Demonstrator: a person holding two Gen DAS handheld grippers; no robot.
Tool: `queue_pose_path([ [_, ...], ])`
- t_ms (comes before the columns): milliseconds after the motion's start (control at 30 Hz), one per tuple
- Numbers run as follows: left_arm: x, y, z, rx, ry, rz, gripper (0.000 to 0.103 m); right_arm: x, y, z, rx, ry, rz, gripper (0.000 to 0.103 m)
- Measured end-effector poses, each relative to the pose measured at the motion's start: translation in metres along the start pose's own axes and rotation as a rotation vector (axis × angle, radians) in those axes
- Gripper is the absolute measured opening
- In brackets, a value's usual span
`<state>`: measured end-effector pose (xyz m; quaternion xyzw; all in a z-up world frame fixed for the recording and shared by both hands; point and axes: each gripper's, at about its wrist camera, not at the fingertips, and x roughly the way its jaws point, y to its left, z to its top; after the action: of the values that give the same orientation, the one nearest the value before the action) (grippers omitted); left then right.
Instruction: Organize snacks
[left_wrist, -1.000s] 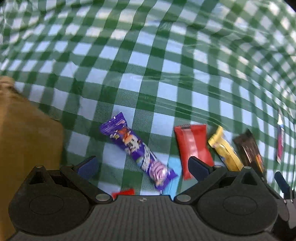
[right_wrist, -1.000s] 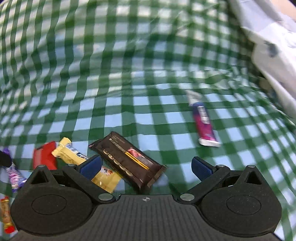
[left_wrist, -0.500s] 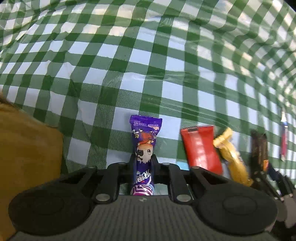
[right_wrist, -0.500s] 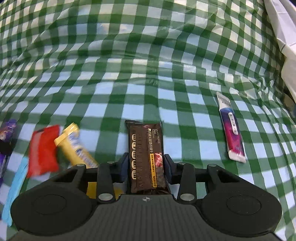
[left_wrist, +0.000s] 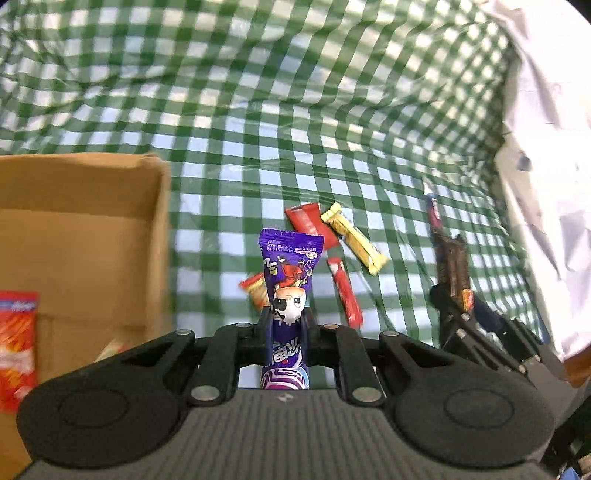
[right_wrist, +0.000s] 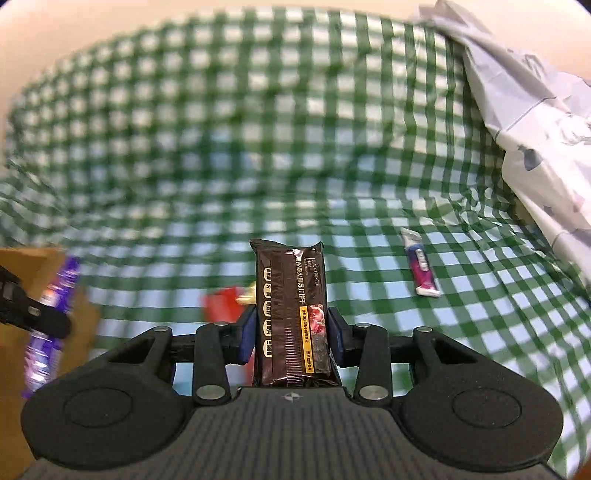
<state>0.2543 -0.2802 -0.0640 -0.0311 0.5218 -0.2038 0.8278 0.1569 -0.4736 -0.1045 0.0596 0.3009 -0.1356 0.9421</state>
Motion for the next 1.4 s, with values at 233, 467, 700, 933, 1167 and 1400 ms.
queue_pose_path([
  [233,-0.101,0.066,-0.067,-0.015,-0.097,0.081,0.015,-0.098,0.084,-0.023,0.010,0.044,0.153,0.041],
  [467,-0.173,0.144,-0.140,-0.118,-0.127,0.163,0.015,-0.174,0.174,-0.047,-0.071,0.102,0.336,0.041],
  [700,-0.210,0.176,-0.192,-0.156,-0.156,0.164,0.015,-0.226,0.235,-0.066,-0.151,0.117,0.410,0.041],
  [933,-0.231,0.176,-0.212,-0.141,-0.213,0.134,0.015,-0.260,0.253,-0.076,-0.182,0.077,0.388,0.041],
  [1167,-0.243,0.178,-0.221,-0.147,-0.242,0.115,0.015,-0.277,0.258,-0.078,-0.203,0.046,0.369,0.041],
  [1400,-0.245,0.180,-0.223,-0.153,-0.244,0.111,0.015,-0.281,0.259,-0.080,-0.213,0.040,0.369,0.041],
])
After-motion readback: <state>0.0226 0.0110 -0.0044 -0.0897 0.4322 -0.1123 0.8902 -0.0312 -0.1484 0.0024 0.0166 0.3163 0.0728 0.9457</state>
